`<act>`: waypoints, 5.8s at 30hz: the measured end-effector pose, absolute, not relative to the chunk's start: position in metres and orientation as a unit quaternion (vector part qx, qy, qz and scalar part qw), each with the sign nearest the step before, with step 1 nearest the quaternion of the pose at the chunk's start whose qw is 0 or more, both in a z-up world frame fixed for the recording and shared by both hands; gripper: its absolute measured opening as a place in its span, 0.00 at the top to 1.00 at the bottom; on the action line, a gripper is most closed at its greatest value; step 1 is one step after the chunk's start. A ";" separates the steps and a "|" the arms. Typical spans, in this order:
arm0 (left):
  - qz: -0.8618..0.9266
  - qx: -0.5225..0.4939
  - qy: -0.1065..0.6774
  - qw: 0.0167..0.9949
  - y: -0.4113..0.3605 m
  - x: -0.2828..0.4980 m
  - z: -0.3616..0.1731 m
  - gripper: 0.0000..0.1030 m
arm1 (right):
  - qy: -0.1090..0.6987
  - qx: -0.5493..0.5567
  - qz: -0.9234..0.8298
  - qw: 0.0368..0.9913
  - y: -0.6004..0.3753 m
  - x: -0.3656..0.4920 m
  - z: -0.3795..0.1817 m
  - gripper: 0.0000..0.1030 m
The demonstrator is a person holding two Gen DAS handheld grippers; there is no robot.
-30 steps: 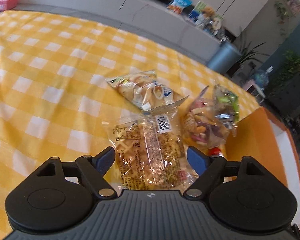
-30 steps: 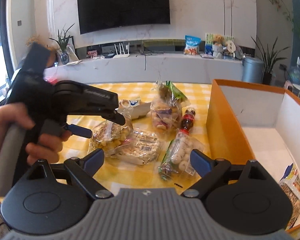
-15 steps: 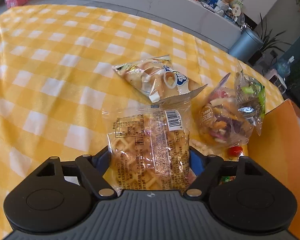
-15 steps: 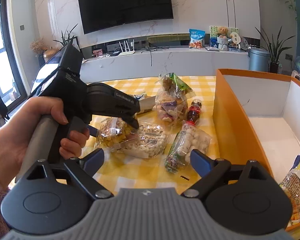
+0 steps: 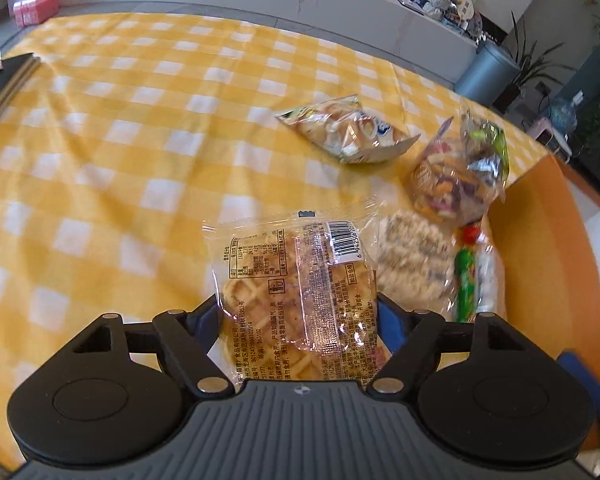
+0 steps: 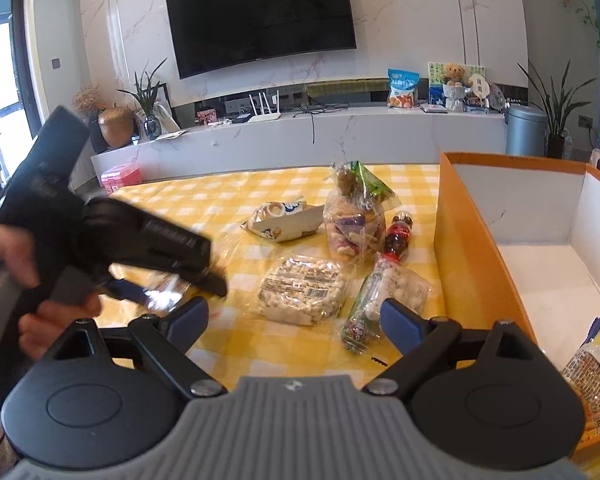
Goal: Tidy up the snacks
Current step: 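Hold the waffle bag in the left tool while the right tool grasps the nut bag, then carry the waffle bag and nut bag over the orange box and release both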
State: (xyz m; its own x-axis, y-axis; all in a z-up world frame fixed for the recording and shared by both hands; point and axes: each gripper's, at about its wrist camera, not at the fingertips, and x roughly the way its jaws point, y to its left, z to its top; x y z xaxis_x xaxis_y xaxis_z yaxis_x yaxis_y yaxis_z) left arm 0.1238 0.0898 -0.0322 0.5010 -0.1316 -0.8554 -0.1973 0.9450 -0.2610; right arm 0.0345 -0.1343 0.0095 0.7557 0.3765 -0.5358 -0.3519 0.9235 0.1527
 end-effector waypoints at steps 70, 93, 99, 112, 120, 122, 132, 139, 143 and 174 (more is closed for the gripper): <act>0.069 -0.274 0.467 0.838 0.152 0.119 -0.058 0.15 | 0.447 -0.050 0.178 0.875 -0.065 0.128 -0.034 0.23; 0.050 -0.231 0.477 0.846 0.136 0.120 -0.056 0.15 | 0.416 -0.078 0.191 0.886 -0.065 0.059 -0.062 0.03; 0.050 -0.232 0.479 0.845 0.137 0.120 -0.056 0.15 | 0.388 -0.075 0.189 0.899 -0.065 0.054 -0.060 0.22; 0.017 -0.244 0.435 0.866 0.132 0.110 -0.033 0.15 | 0.345 -0.060 0.244 0.904 -0.081 0.052 -0.029 0.23; -0.045 -0.209 0.383 0.899 0.106 0.093 0.001 0.15 | 0.291 0.005 0.233 0.928 -0.129 0.043 0.026 0.23; -0.059 -0.200 0.383 0.900 0.097 0.090 0.008 0.15 | 0.275 -0.007 0.217 0.937 -0.142 0.038 0.040 0.23; -0.118 -0.166 0.366 0.908 0.059 0.076 0.044 0.15 | 0.231 0.010 0.119 0.966 -0.237 0.028 0.084 0.23; -0.146 -0.140 0.372 0.906 0.025 0.075 0.061 0.15 | 0.245 0.017 0.064 0.967 -0.293 0.035 0.100 0.23; -0.157 -0.126 0.379 0.903 0.003 0.076 0.073 0.15 | 0.277 -0.012 0.058 0.959 -0.312 0.058 0.097 0.23; -0.191 -0.046 0.445 0.874 -0.110 0.116 0.067 0.15 | 0.324 -0.252 0.009 0.912 -0.308 0.072 0.007 0.11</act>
